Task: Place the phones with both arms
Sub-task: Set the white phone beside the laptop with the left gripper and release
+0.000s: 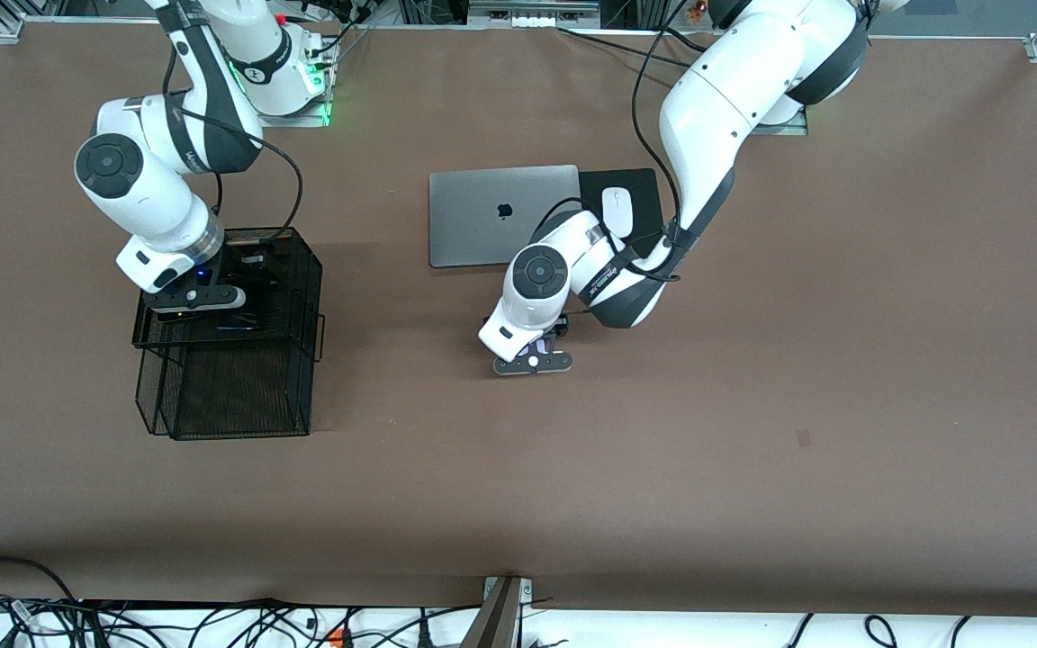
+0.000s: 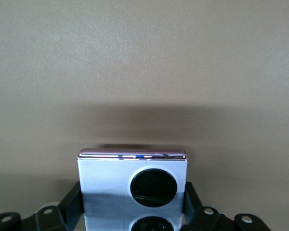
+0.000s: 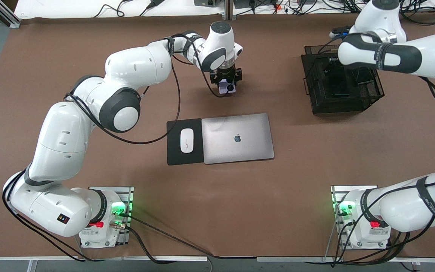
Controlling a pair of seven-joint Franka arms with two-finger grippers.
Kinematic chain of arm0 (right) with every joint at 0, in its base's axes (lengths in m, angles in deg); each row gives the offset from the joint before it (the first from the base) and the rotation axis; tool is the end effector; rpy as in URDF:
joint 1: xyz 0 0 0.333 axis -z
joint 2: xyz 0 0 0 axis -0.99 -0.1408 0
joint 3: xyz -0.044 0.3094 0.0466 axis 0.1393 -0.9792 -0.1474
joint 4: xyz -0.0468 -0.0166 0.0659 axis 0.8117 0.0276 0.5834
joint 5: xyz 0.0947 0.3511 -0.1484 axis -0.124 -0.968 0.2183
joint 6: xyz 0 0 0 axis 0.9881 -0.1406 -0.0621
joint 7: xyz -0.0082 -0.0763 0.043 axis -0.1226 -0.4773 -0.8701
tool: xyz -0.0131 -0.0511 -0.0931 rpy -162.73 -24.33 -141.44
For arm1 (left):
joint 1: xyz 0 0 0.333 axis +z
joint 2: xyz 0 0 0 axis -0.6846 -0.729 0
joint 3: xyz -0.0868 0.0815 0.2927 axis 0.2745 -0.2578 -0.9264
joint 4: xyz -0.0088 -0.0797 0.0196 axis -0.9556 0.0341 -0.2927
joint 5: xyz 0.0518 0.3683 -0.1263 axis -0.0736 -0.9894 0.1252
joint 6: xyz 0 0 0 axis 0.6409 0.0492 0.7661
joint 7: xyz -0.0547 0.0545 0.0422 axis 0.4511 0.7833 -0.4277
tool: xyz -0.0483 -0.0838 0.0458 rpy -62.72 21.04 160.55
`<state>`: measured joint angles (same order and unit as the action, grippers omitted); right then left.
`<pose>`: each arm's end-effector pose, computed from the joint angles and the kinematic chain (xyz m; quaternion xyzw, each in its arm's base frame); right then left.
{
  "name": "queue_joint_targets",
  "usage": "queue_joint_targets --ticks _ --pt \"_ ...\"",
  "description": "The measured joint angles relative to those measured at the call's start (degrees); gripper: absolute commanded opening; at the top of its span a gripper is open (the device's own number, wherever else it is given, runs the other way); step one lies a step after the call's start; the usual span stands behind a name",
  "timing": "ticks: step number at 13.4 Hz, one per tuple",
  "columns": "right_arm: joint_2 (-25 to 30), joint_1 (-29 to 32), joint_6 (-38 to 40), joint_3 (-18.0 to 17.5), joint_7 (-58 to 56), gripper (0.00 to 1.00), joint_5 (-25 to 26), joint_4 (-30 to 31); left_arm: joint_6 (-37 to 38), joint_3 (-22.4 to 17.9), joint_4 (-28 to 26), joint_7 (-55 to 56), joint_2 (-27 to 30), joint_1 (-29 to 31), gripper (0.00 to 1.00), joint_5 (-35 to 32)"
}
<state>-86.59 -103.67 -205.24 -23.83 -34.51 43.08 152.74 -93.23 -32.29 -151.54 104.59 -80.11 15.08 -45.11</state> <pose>0.5326 0.0882 0.3407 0.9986 0.0462 0.0061 0.0265 0.5731 -0.4964 0.1814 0.9979 0.0358 -0.0385 0.0365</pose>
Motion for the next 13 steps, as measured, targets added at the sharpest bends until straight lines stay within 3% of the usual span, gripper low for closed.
queue_joint_targets --ticks 1,7,13 --pt "0.0 0.0 3.2 0.0 0.0 1.00 0.0 -2.3 0.0 -0.1 0.0 -0.9 -0.2 0.0 0.99 0.0" --pt "0.2 0.0 16.3 -0.1 0.0 1.00 -0.1 -14.9 1.9 -0.2 0.1 -1.5 0.4 0.3 1.00 -2.3" --pt "-2.4 -0.5 16.8 -2.1 5.0 1.00 -0.8 -19.0 21.4 -0.7 1.6 -1.8 11.5 7.6 1.00 -2.5"
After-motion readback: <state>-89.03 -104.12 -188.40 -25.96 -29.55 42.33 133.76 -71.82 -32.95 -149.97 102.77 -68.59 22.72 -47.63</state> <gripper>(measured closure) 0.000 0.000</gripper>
